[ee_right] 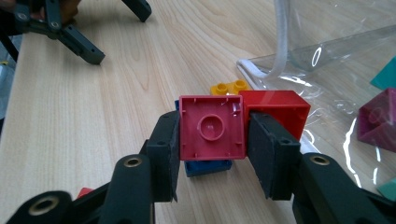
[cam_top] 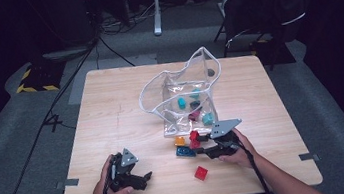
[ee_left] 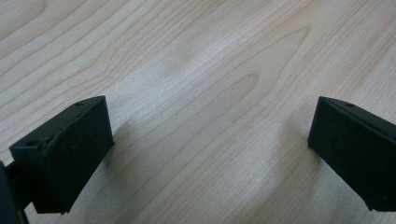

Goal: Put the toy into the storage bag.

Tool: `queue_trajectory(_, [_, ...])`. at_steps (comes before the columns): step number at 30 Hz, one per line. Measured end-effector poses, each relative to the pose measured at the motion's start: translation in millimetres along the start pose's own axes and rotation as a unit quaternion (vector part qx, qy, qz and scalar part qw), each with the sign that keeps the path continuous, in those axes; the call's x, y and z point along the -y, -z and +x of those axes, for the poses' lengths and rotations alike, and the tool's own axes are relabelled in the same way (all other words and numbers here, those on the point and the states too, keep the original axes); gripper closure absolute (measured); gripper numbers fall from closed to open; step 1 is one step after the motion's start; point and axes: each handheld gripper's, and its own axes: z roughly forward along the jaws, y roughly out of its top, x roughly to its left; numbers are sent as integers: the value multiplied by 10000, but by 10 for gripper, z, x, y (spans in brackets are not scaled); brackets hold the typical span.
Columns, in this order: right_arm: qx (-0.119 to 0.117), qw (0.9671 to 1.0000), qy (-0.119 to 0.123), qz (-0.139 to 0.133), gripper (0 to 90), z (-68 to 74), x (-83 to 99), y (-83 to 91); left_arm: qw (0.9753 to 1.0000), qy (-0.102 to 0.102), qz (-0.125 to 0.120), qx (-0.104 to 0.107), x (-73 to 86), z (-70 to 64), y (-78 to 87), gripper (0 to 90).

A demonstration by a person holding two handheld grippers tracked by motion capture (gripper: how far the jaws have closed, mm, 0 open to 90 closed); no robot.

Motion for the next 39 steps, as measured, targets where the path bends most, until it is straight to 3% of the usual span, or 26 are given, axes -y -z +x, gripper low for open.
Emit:
queue_trajectory(17, [196, 9998, -96, -16, 560, -79, 31, 269, 10000, -1, 1, 0, 0, 0, 0, 2])
queue_trajectory(21, [292, 9994, -110, 145, 560, -100, 61, 225, 10000, -1, 0, 0, 0, 0, 0, 2])
queue_trajectory(27, [363, 9978, -332, 448, 560, -204, 185, 120, 10000, 0, 0, 0, 0, 0, 0, 2])
queue_trajectory(39, [458, 9956, -457, 683, 559, -304, 354, 90, 10000, -1, 1, 0, 0, 0, 0, 2])
